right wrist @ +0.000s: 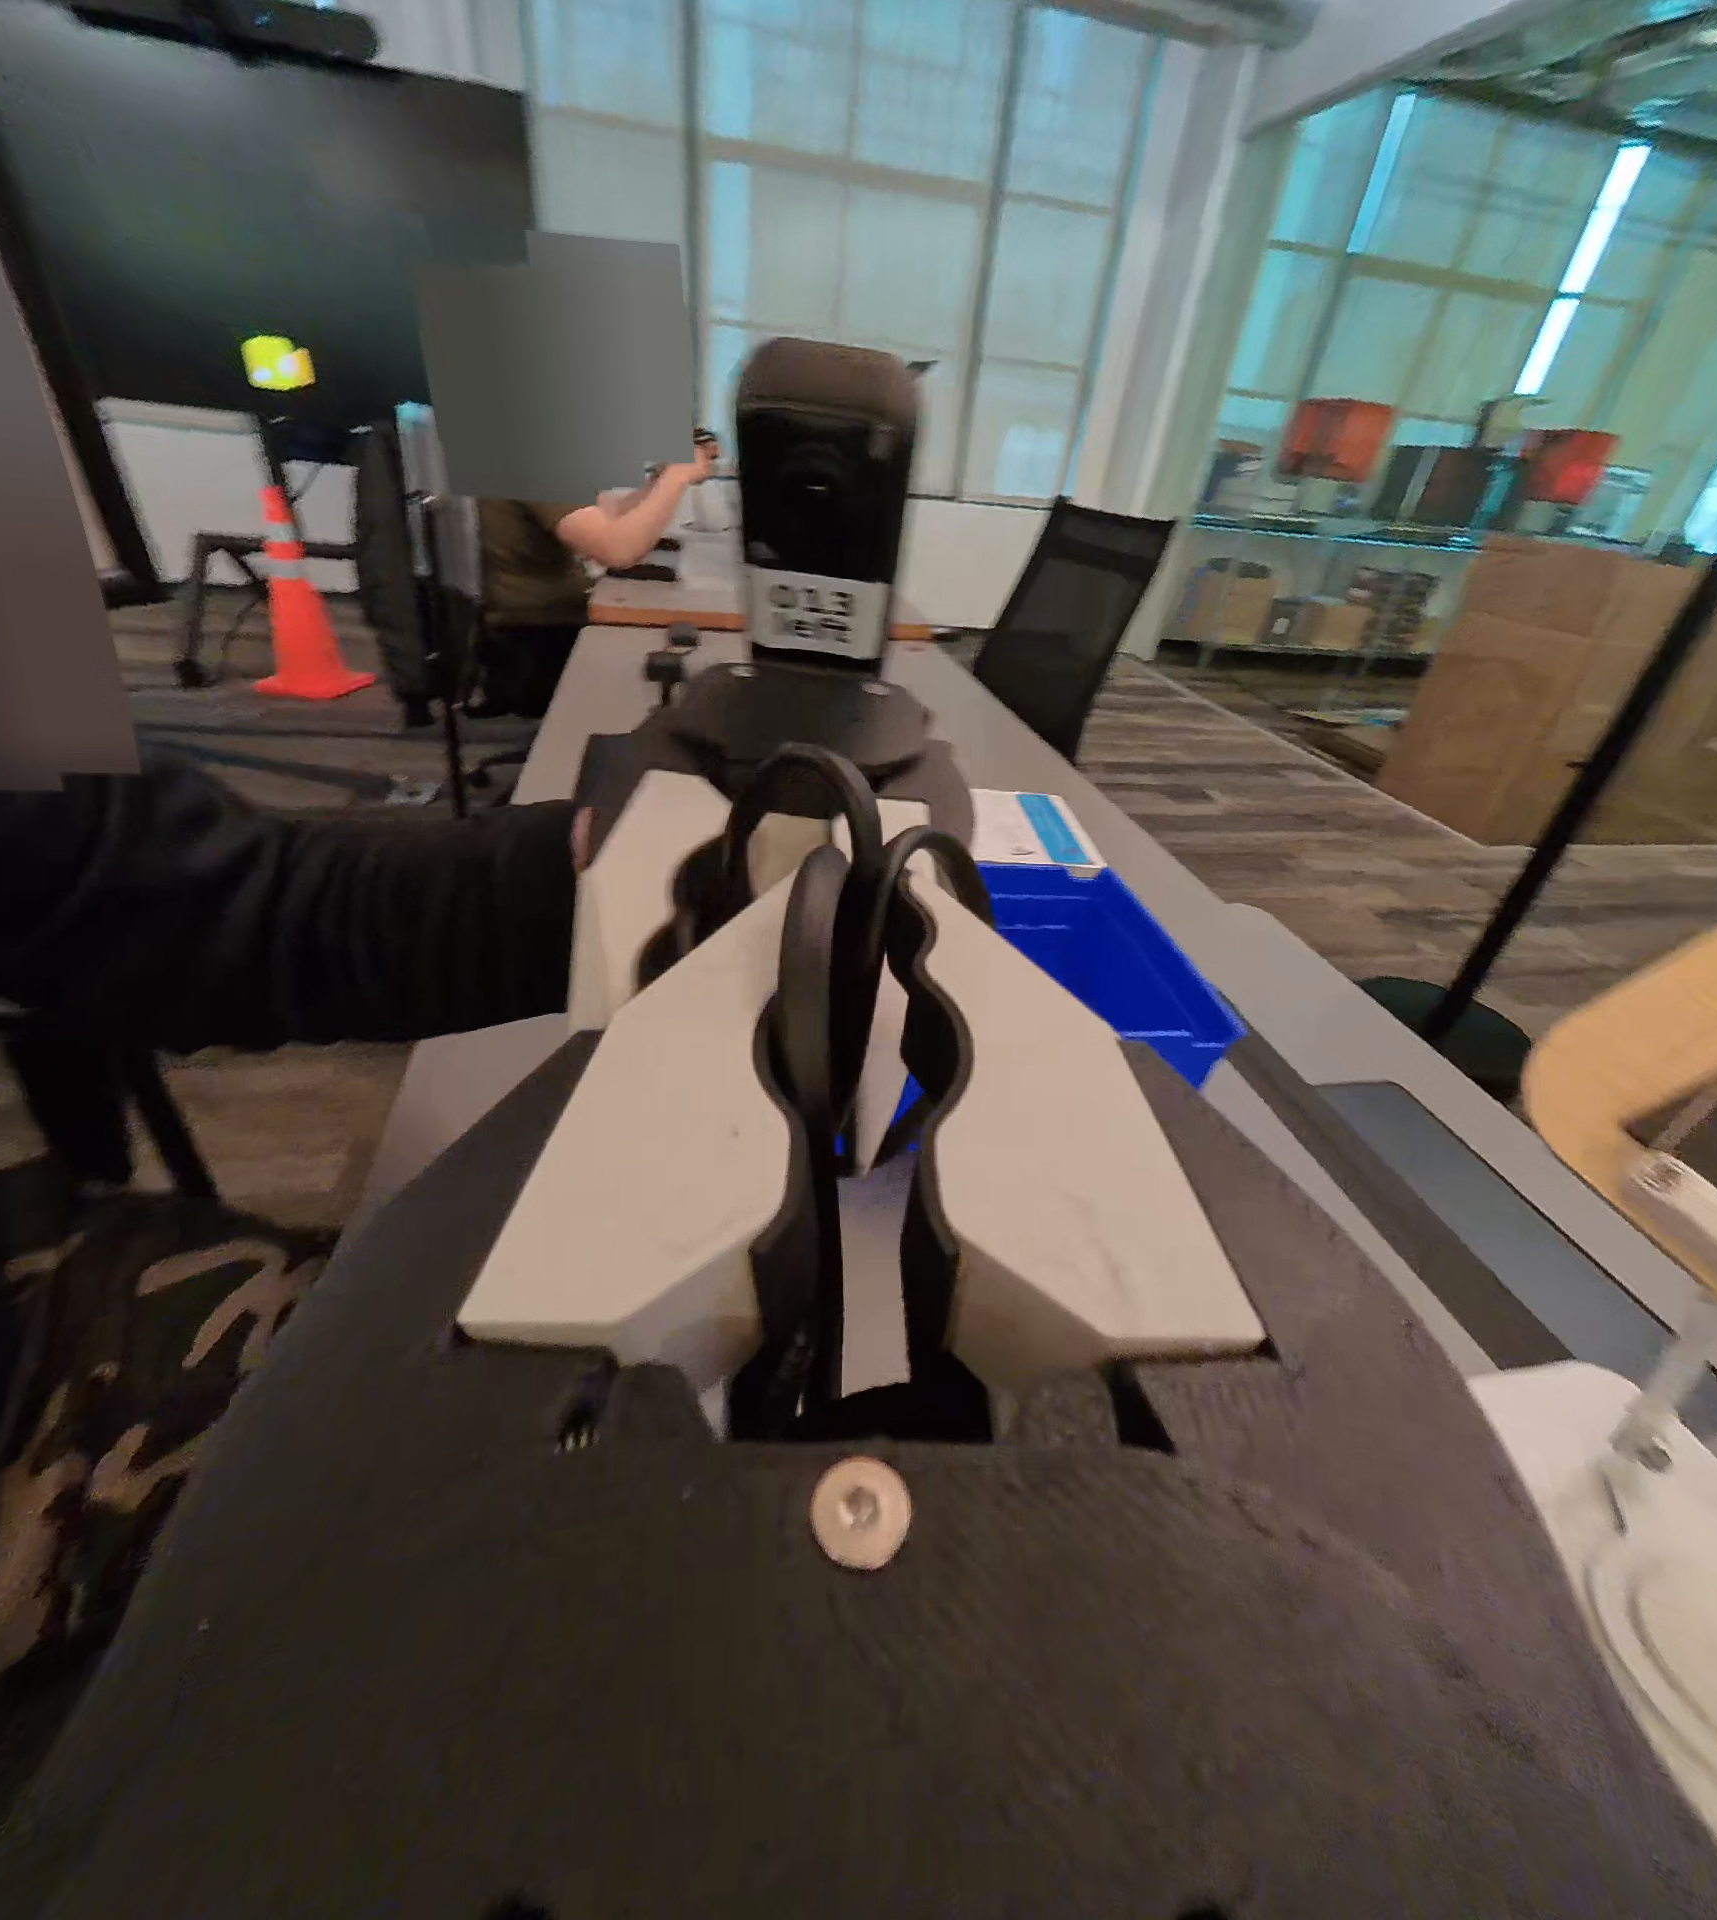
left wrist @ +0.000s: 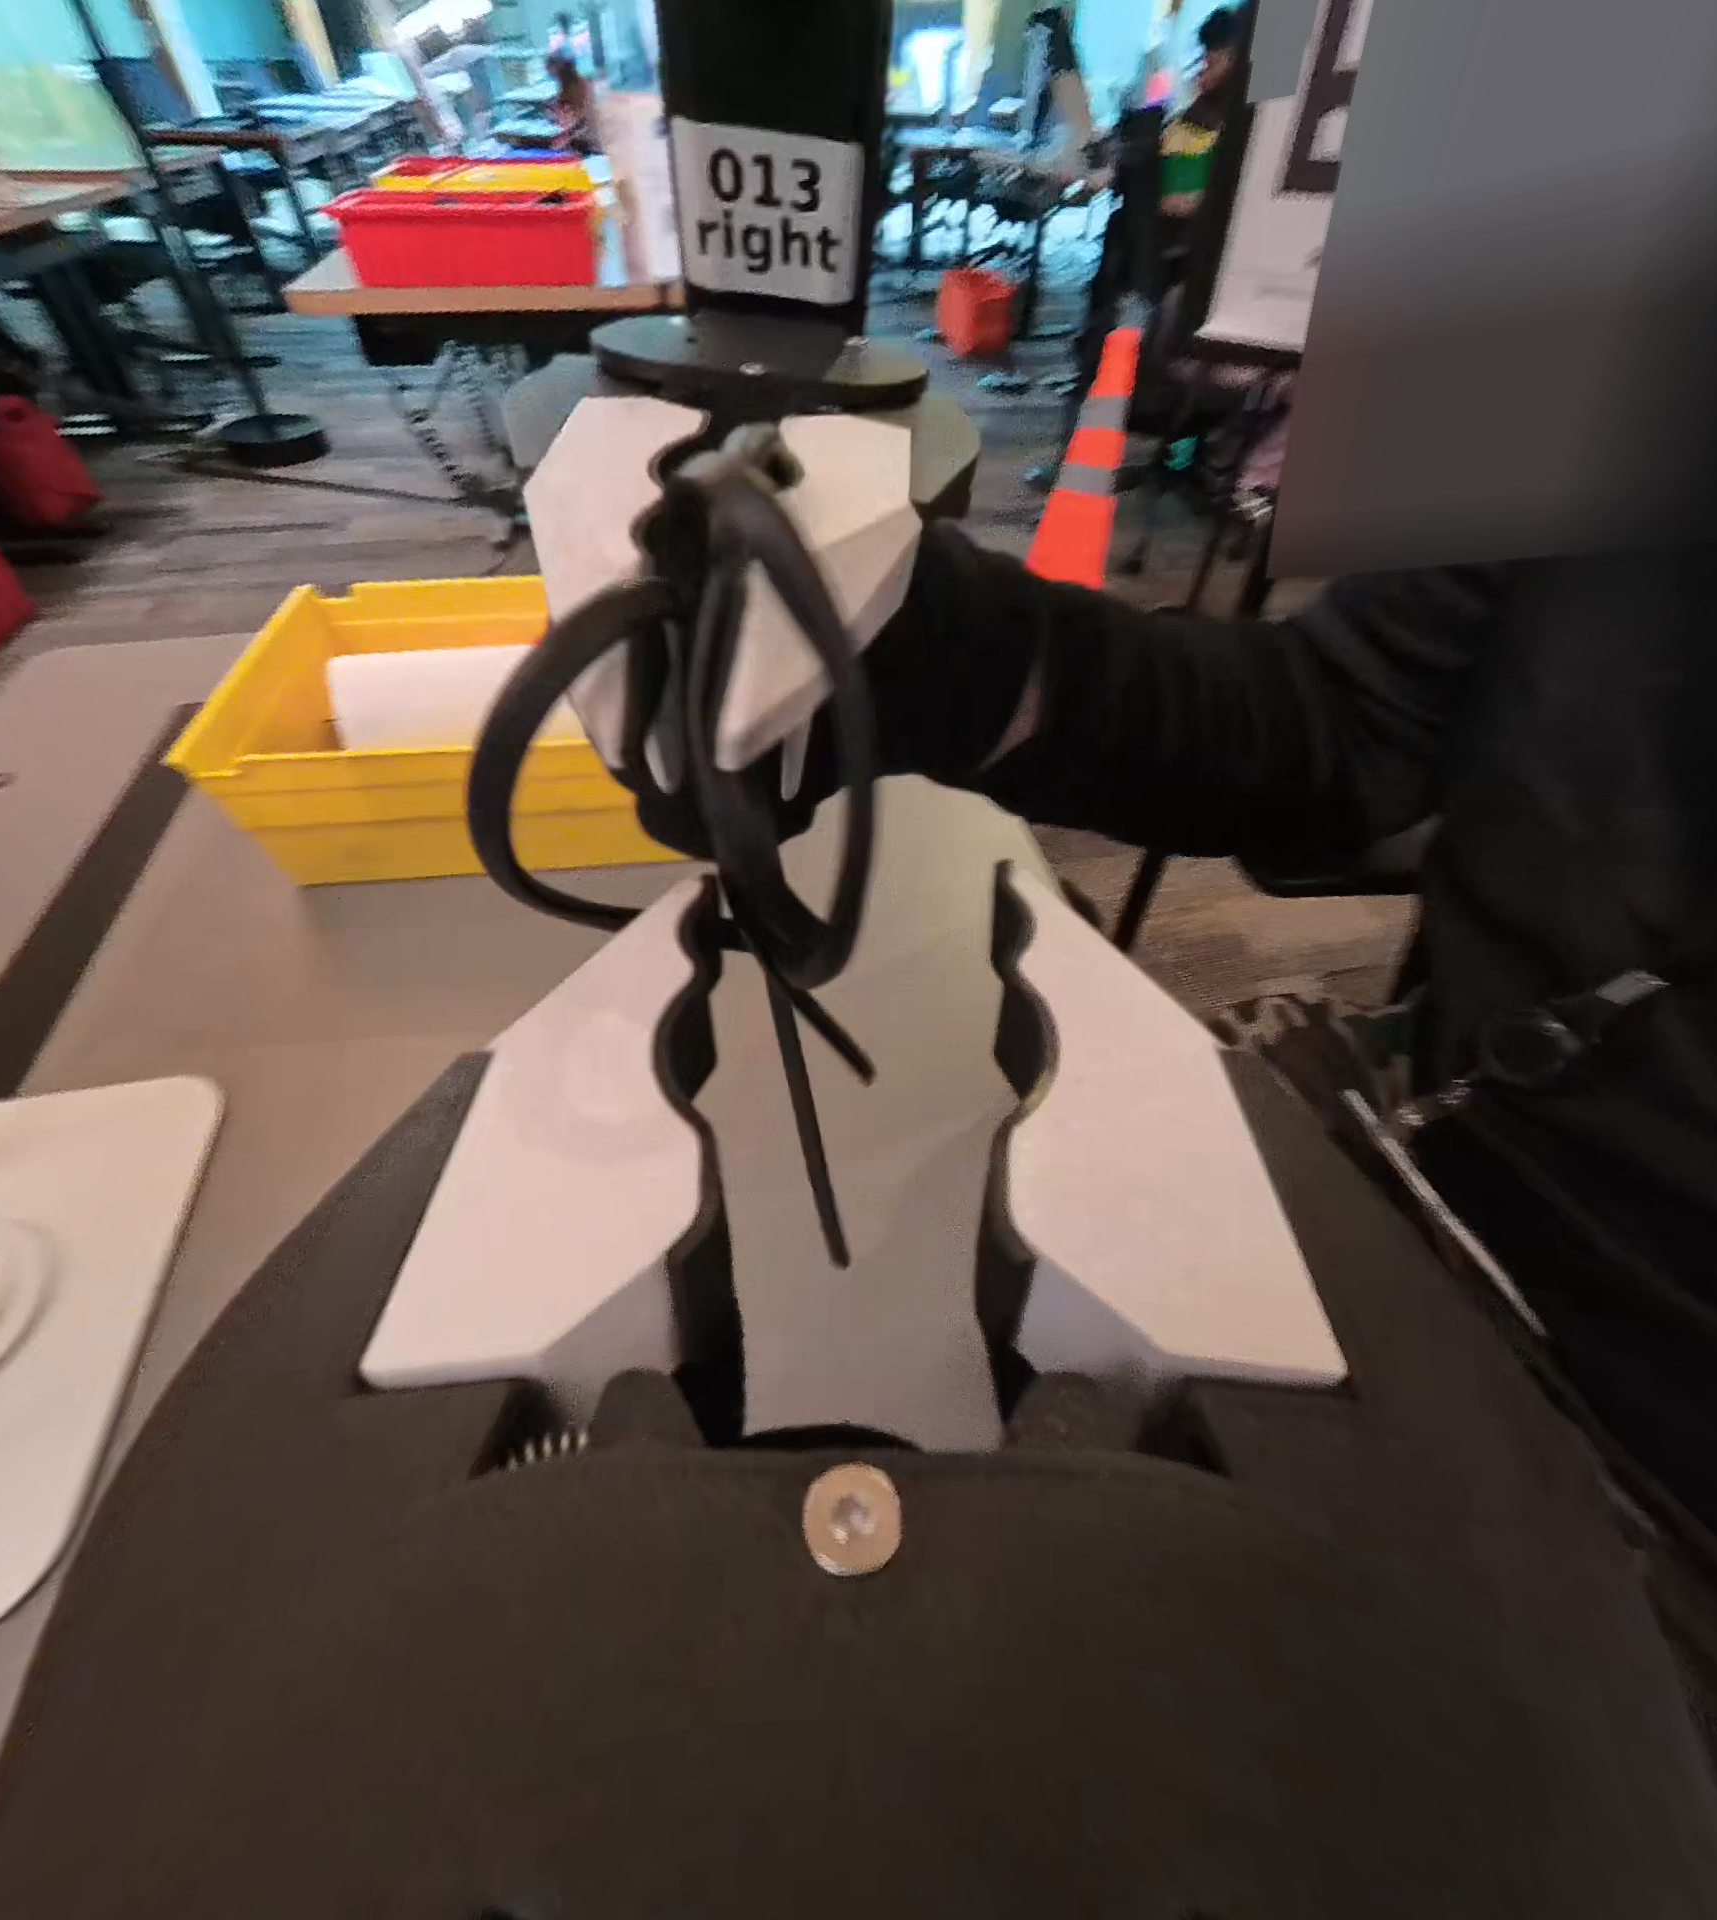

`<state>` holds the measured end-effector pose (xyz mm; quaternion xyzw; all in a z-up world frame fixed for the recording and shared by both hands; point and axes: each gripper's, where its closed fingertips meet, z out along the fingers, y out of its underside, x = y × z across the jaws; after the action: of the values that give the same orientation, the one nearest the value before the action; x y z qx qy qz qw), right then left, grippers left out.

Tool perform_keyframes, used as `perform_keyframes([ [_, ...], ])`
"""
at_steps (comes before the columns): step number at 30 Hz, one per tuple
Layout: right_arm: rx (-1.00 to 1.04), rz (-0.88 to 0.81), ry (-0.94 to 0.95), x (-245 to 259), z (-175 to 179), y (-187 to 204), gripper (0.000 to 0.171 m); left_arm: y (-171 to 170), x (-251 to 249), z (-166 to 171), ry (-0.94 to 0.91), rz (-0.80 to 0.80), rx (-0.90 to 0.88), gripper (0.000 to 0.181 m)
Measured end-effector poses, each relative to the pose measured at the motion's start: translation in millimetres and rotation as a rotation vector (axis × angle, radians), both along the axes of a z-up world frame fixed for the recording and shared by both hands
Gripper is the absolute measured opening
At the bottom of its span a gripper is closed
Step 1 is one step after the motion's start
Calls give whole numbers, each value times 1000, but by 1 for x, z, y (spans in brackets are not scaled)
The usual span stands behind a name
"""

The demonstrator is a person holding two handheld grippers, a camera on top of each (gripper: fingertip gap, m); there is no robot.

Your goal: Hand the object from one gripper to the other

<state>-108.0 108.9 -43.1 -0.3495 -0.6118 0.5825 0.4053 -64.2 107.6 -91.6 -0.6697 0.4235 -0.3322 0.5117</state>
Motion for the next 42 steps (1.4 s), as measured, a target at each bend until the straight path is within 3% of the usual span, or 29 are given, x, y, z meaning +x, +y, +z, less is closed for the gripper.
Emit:
perform_keyframes([
  [4,-33,-129,18,-5,1,27,7,21,-13,1,86,179,46,90],
  [7,-26,-210,27,-7,1,40,7,43,-31,5,151,361,94,106],
  [10,-30,-279,41,-9,2,49,7,57,-46,9,249,520,186,107],
  [17,-47,-335,52,-16,2,47,7,76,-60,9,546,805,402,86],
  [26,-89,-415,68,-28,2,38,7,83,-80,9,735,1024,535,60],
  [31,-93,-410,67,-32,1,32,7,84,-85,7,761,1048,550,40],
  [36,-105,-378,59,-32,3,27,8,83,-88,6,739,1032,528,2],
  [39,-102,-368,42,-31,3,28,12,84,-87,2,700,997,475,0],
  [42,-84,-351,-3,-30,-1,31,27,84,-88,-2,578,948,372,0],
])
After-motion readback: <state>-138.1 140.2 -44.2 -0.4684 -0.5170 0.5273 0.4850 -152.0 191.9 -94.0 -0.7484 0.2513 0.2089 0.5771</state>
